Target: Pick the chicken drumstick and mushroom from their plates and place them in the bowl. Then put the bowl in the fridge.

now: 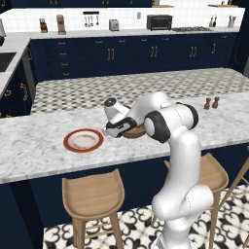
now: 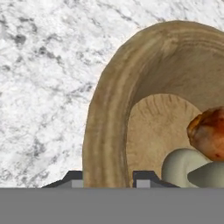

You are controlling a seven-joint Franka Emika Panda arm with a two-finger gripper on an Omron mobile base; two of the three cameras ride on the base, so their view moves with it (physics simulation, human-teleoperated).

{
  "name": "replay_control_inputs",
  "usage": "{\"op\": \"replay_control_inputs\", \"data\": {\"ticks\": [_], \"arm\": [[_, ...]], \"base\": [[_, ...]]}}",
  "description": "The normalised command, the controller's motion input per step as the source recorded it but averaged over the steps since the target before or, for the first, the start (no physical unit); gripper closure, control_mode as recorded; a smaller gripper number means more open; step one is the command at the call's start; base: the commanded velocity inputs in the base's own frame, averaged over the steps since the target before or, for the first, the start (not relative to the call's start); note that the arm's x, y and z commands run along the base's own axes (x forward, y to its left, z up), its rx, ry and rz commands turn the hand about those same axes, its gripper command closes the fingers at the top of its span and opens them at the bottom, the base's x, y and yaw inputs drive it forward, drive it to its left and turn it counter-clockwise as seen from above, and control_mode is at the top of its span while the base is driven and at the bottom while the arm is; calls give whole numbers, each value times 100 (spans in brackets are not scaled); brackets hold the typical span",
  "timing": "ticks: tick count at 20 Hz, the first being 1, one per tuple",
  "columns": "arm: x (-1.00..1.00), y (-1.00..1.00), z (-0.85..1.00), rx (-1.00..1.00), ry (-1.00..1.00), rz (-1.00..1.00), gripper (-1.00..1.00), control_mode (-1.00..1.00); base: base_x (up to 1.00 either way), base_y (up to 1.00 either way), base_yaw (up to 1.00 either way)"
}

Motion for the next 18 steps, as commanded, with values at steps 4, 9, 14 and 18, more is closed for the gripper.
{"op": "replay_control_inputs", "data": {"ticks": [4,9,14,18], "arm": [[-6,-6,3,0,0,0,100,-100],[-56,0,70,-4,-22,14,100,-100],[-68,-3,91,-10,-12,45,100,-100],[-53,-26,94,0,1,48,100,-100]], "base": [[0,0,0],[0,0,0],[0,0,0],[0,0,0]]}}
